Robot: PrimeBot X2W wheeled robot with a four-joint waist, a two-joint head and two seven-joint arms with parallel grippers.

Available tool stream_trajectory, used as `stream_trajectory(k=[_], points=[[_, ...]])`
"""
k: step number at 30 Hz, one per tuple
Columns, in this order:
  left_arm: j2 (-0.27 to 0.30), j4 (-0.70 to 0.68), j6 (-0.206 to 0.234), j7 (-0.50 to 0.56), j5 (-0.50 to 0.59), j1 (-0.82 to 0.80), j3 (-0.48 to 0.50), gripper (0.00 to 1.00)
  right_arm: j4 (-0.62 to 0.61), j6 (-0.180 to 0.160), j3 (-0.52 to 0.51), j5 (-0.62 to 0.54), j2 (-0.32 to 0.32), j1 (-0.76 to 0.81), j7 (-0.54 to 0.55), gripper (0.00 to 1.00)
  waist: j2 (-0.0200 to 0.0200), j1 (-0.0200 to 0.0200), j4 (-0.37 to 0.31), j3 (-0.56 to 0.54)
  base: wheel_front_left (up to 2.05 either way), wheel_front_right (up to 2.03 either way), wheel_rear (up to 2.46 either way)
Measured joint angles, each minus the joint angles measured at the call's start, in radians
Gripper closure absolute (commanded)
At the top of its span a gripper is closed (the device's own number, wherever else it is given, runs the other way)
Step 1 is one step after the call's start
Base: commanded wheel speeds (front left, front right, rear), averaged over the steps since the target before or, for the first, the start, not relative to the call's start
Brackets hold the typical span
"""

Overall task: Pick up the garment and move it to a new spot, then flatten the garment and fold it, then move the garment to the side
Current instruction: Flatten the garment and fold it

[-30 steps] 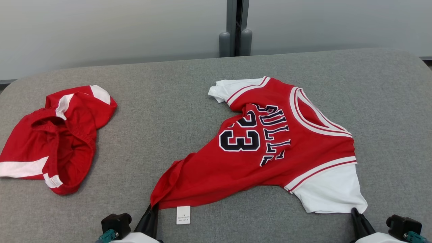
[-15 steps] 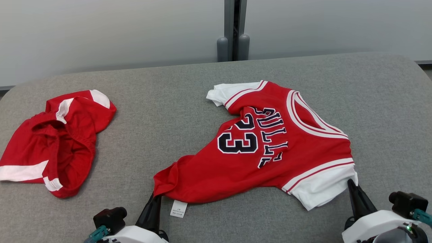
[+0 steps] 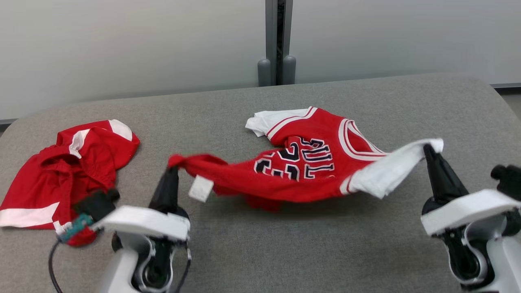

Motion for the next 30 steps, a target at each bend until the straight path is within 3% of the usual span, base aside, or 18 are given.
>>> stream_trajectory(k=[7, 14, 20, 30], points=[[0.009, -0.085, 0.087, 0.134, -0.109, -0.153, 0.069, 1.0, 0.022, 0.0, 0.016, 0.05, 0.001, -0.192, 0.046, 1.0, 0.0, 0.0, -0.008, -0.005, 0.0, 0.0, 0.0], [0.046, -0.054, 0.197, 0.264, -0.18, -0.35, 0.125, 1.0, 0.117, 0.0, 0.016, 0.126, 0.013, -0.423, 0.056, 1.0, 0.0, 0.0, -0.01, 0.003, 0.0, 0.0, 0.0], [0.086, 0.043, 0.241, 0.326, -0.198, -0.524, 0.152, 1.0, 0.235, 0.0, 0.015, 0.144, -0.003, -0.597, 0.044, 1.0, 0.0, 0.0, -0.012, 0.006, 0.0, 0.0, 0.0], [0.104, 0.211, 0.252, 0.383, -0.191, -0.765, 0.133, 1.0, 0.476, 0.0, 0.043, 0.146, -0.02, -0.872, 0.038, 1.0, 0.0, 0.0, -0.016, 0.044, 0.0, 0.0, 0.0]])
